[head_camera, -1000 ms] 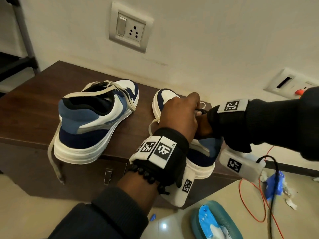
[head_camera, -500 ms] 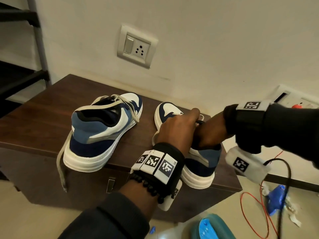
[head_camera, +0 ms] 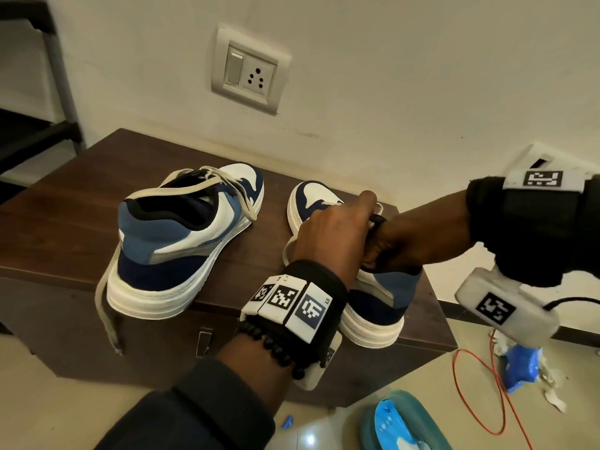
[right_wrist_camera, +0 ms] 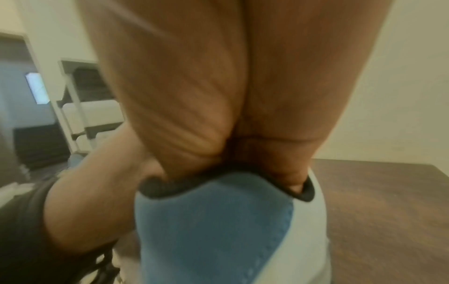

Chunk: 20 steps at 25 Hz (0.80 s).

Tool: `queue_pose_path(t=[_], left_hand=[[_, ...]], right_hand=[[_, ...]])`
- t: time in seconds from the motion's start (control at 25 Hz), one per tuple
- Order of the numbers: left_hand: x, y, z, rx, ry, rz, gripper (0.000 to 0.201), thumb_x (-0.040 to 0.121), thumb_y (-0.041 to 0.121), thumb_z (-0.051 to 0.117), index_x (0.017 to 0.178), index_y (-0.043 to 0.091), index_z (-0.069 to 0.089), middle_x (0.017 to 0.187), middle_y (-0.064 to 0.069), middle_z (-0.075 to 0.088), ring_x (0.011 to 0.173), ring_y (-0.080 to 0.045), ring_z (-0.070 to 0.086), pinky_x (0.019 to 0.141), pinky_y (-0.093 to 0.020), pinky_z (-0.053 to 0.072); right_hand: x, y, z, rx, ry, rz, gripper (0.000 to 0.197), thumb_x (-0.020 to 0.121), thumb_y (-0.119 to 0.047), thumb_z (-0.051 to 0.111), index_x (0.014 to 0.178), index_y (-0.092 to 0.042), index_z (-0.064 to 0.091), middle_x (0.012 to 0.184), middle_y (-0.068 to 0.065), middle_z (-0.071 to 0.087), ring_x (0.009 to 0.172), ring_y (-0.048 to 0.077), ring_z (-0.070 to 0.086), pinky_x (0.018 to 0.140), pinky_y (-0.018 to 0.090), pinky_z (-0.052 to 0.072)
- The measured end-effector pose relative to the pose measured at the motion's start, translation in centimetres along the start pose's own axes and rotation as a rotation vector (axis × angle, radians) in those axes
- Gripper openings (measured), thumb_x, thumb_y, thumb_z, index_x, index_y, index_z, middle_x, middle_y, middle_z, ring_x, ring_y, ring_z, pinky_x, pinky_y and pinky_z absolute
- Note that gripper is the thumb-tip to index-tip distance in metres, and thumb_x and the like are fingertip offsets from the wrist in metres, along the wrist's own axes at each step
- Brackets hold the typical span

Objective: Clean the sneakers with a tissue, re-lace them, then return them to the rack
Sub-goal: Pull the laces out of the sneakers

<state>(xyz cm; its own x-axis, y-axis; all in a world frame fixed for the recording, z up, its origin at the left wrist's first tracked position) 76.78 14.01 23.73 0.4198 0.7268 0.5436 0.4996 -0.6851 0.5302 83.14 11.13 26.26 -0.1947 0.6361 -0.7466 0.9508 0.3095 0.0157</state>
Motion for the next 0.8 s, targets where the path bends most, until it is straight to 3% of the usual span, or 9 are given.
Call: queue_pose_path(t=[0.12, 0.24, 0.32, 0.4, 0.48, 0.56, 0.68, 0.8], left_hand=[[0.0, 0.1, 0.1, 0.019, 0.005, -0.013, 0.016, 0.097, 0.021, 0.048, 0.111, 0.015, 0.05, 0.093, -0.004, 0.069, 0.084, -0.026, 0.064, 0.063, -0.033, 0.04], [-0.1, 0.0, 0.4, 0.02, 0.002, -0.03, 0.014, 0.097, 0.02, 0.047, 0.111, 0.018, 0.048, 0.09, -0.004, 0.068, 0.083, -0.029, 0.063, 0.066, -0.04, 0.05], [-0.1, -0.2, 0.5, 0.002, -0.022, -0.049, 0.014, 0.097, 0.023, 0.047, 0.11, 0.018, 0.048, 0.09, -0.005, 0.067, 0.084, -0.029, 0.063, 0.07, -0.043, 0.052], [-0.1, -0.3, -0.2, -0.031, -0.041, -0.064, 0.016, 0.096, 0.027, 0.049, 0.108, 0.017, 0.052, 0.091, -0.006, 0.068, 0.086, -0.03, 0.062, 0.071, -0.038, 0.048], [-0.2, -0.2, -1.9, -0.1, -0.059, -0.087, 0.019, 0.096, 0.03, 0.05, 0.108, 0.017, 0.057, 0.092, -0.008, 0.068, 0.088, -0.029, 0.061, 0.071, -0.036, 0.046], [-0.7, 0.1, -4.4, -0.087, -0.038, -0.079, 0.017, 0.097, 0.027, 0.05, 0.11, 0.019, 0.057, 0.091, -0.008, 0.068, 0.086, -0.029, 0.061, 0.07, -0.036, 0.047], [-1.9, -1.4, -11.2, -0.039, 0.19, -0.097, 0.012, 0.093, 0.021, 0.055, 0.104, 0.025, 0.057, 0.088, -0.001, 0.07, 0.082, -0.023, 0.066, 0.071, -0.037, 0.053], [-4.0, -6.4, -18.8, 0.027, 0.371, -0.323, 0.013, 0.086, 0.021, 0.062, 0.096, 0.029, 0.061, 0.094, 0.007, 0.07, 0.09, -0.018, 0.066, 0.082, -0.036, 0.053]], right_hand=[[0.2, 0.8, 0.1, 0.015, -0.089, 0.043, 0.022, 0.094, -0.001, 0.041, 0.074, -0.01, 0.043, 0.066, -0.006, 0.037, 0.059, 0.004, 0.035, 0.061, 0.016, 0.039], [1.3, 0.6, 0.2, -0.12, -0.213, 0.095, 0.03, 0.09, 0.007, 0.039, 0.067, -0.012, 0.038, 0.066, -0.004, 0.038, 0.061, 0.007, 0.037, 0.065, 0.015, 0.04], [1.8, 0.6, 0.4, -0.24, -0.309, 0.133, 0.036, 0.091, 0.009, 0.038, 0.065, -0.015, 0.039, 0.068, -0.005, 0.039, 0.06, 0.004, 0.038, 0.056, 0.003, 0.038], [1.7, 0.4, 0.3, -0.291, -0.318, 0.137, 0.03, 0.092, 0.008, 0.039, 0.071, -0.012, 0.044, 0.07, -0.004, 0.039, 0.06, 0.001, 0.037, 0.054, 0.0, 0.036], [0.4, -0.3, -0.7, -0.21, -0.229, 0.064, 0.017, 0.093, 0.001, 0.041, 0.083, -0.007, 0.053, 0.074, 0.0, 0.05, 0.066, 0.007, 0.047, 0.07, 0.008, 0.04], [-2.0, -1.0, -3.1, -0.042, -0.027, 0.047, 0.024, 0.092, -0.003, 0.041, 0.091, -0.009, 0.064, 0.084, -0.004, 0.068, 0.078, 0.009, 0.061, 0.082, 0.019, 0.046], [-5.7, -2.5, -6.3, 0.143, 0.291, -0.033, 0.033, 0.092, 0.0, 0.039, 0.09, -0.015, 0.068, 0.082, -0.001, 0.073, 0.08, 0.011, 0.065, 0.077, 0.021, 0.05], [-6.3, -6.6, -6.8, 0.204, 0.465, -0.195, 0.029, 0.093, -0.004, 0.042, 0.092, -0.02, 0.066, 0.083, -0.006, 0.072, 0.081, 0.012, 0.066, 0.078, 0.025, 0.051]])
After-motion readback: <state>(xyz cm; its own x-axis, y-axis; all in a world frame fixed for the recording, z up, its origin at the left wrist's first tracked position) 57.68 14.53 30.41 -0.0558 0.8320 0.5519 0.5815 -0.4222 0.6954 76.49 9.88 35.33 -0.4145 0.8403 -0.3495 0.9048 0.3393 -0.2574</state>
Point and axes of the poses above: each hand's wrist, its own x-axis towards the middle knuckle, its own z-axis out of the palm, y = z × x, the point moved 6 cm from there along x, towards the middle knuckle
